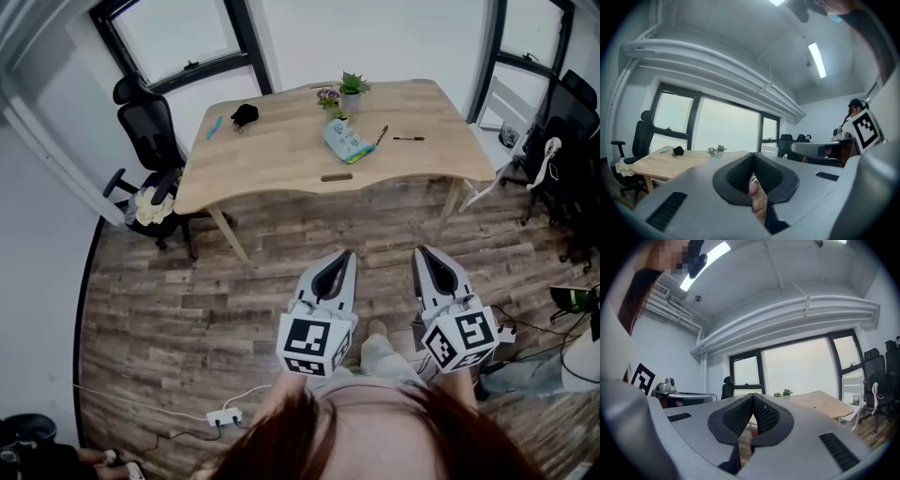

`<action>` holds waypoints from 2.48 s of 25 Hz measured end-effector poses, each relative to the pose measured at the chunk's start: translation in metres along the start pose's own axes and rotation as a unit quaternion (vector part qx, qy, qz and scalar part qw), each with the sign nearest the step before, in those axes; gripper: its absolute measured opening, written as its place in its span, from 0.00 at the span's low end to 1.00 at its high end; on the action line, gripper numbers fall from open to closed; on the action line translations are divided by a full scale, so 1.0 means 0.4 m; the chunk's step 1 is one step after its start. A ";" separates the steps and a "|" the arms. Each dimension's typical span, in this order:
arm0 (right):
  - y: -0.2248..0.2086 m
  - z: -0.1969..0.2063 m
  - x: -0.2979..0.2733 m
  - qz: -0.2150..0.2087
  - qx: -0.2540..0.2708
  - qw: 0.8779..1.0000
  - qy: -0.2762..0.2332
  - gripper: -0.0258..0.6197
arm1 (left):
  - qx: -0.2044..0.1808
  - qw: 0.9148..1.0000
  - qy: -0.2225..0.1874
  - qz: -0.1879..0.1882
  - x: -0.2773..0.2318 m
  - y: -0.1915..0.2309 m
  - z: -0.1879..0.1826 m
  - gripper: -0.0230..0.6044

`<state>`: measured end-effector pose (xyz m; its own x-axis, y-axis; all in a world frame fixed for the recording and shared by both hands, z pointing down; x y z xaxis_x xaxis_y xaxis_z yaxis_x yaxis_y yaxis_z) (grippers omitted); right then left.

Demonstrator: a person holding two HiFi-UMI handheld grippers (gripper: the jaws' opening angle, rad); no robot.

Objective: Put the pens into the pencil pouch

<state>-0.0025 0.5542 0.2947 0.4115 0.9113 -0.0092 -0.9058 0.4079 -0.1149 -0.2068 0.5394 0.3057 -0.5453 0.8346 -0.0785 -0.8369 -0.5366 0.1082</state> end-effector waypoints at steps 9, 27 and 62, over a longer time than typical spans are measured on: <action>-0.117 0.002 -0.075 -0.011 -0.002 1.000 -0.001 0.04 | 0.000 1.000 0.001 -0.012 -0.147 0.008 -0.002 0.04; -0.406 -0.007 -0.260 -0.036 -0.003 0.999 0.010 0.04 | -0.009 0.999 0.019 -0.034 -0.477 0.006 -0.011 0.04; -0.660 0.021 -0.675 -0.023 0.031 0.999 0.021 0.04 | -0.014 0.997 0.070 -0.029 -0.892 0.277 0.026 0.04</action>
<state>0.1245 0.2009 0.3360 0.4558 0.8888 -0.0478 -0.8897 0.4533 -0.0548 -0.1046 0.1836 0.3561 -0.4961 0.8394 -0.2222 -0.8669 -0.4931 0.0727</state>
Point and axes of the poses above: the fingertips, and each gripper's own axes: x backward along the fingers, y to its left, z out of its underside, the point moved 9 cm from there along x, backward along the fingers
